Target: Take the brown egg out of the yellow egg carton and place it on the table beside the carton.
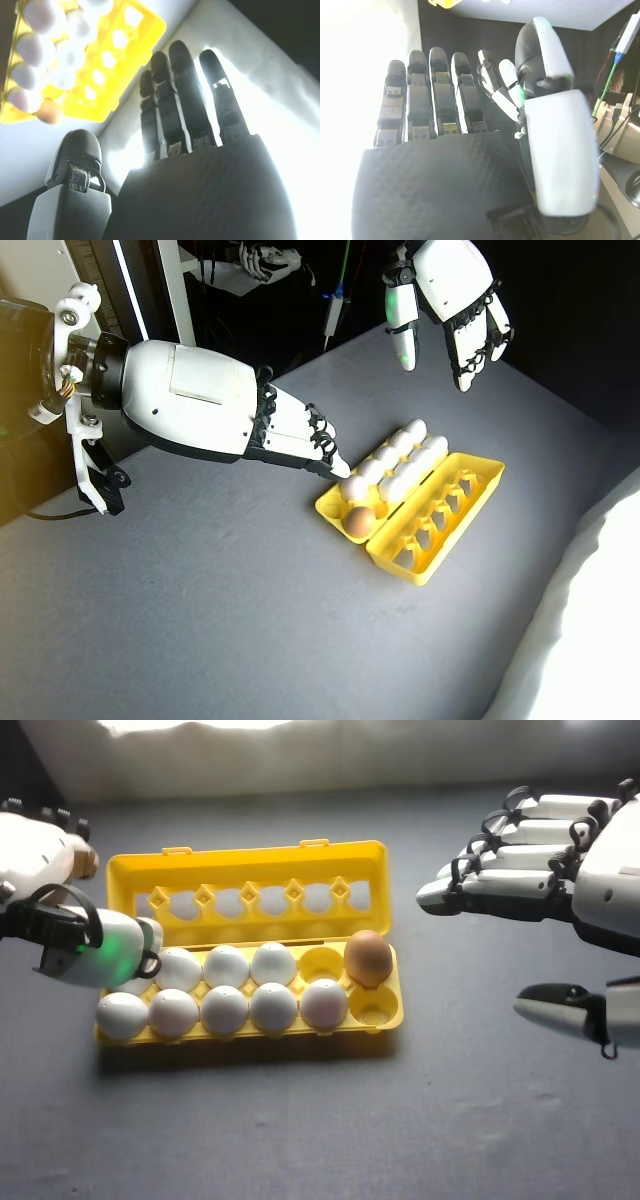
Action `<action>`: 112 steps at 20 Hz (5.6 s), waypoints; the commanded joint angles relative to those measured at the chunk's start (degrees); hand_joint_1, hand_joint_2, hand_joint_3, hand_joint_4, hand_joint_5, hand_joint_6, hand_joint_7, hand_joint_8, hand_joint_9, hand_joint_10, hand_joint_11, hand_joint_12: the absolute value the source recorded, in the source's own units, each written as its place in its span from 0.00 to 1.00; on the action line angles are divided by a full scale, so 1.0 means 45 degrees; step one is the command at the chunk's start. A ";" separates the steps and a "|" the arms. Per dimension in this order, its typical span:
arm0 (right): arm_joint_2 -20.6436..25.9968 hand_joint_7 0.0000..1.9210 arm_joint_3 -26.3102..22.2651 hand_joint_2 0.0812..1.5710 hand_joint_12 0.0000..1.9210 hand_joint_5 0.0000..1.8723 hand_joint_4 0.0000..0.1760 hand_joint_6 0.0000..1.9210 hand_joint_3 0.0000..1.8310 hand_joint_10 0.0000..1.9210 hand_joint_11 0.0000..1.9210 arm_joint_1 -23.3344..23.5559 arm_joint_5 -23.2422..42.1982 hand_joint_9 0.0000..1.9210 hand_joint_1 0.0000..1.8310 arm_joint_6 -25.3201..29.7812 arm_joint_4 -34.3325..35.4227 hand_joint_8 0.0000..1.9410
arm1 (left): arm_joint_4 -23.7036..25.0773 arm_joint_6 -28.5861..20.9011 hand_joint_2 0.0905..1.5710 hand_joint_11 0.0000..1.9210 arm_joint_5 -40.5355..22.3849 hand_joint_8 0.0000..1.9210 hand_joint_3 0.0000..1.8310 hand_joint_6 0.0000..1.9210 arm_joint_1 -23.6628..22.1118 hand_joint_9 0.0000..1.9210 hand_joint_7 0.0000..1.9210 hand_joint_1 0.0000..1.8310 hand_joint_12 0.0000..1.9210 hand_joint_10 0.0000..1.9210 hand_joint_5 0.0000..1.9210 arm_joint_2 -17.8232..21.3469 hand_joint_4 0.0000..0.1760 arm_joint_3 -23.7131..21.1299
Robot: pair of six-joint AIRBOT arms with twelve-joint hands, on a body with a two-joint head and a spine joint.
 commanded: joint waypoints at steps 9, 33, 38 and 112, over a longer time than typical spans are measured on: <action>-0.0402 0.05 0.0310 0.72 0.18 0.05 0.00 0.00 0.00 0.04 0.00 -0.0395 0.2720 0.02 0.43 -0.3512 0.2193 0.00 | 0.1008 0.0057 0.80 0.00 -0.0160 0.00 0.00 0.00 -0.0144 0.11 0.13 0.00 0.25 0.00 0.14 0.0131 0.00 0.0093; -0.4351 0.14 0.3353 0.71 0.51 0.13 0.00 0.00 0.01 0.06 0.00 -0.0600 0.0866 0.12 0.62 -0.3846 0.2730 0.00 | 0.0945 0.0057 0.80 0.00 -0.0155 0.00 0.00 0.00 0.0039 0.12 0.13 0.00 0.26 0.00 0.13 0.0188 0.00 0.0038; -0.5242 0.16 0.4211 0.71 0.54 0.15 0.00 0.01 0.00 0.07 0.00 -0.0089 0.0071 0.14 0.63 -0.3834 0.2864 0.01 | 0.0943 0.0057 0.79 0.00 -0.0157 0.00 0.00 0.00 0.0032 0.12 0.13 0.00 0.29 0.00 0.13 0.0189 0.00 0.0009; -0.6706 0.46 0.6382 0.74 0.80 0.40 0.00 0.67 0.00 0.73 0.30 -0.0178 -0.1437 0.40 0.74 -0.3834 0.2369 0.57 | 0.1153 0.0058 0.80 0.00 -0.0043 0.00 0.00 0.00 -0.0064 0.22 0.23 0.00 0.40 0.00 0.20 0.0179 0.00 0.0228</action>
